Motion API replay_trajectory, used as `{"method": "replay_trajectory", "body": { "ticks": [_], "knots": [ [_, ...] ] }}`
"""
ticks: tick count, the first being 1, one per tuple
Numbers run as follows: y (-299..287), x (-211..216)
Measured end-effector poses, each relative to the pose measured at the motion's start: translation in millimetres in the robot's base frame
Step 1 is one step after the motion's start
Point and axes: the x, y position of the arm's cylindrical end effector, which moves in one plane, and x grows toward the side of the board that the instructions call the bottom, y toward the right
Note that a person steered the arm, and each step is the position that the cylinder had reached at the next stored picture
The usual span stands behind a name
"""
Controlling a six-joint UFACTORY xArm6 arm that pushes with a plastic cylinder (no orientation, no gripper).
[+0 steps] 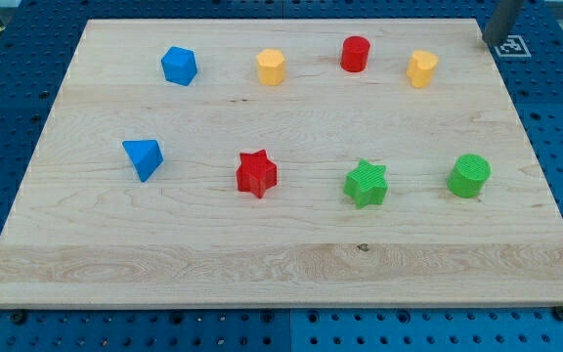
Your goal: Move your arm towards the red circle
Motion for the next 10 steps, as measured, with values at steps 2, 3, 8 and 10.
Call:
{"method": "replay_trajectory", "body": {
  "ticks": [2, 3, 8, 10],
  "knots": [
    [4, -1],
    [4, 0],
    [15, -1],
    [15, -7]
  ]
}}
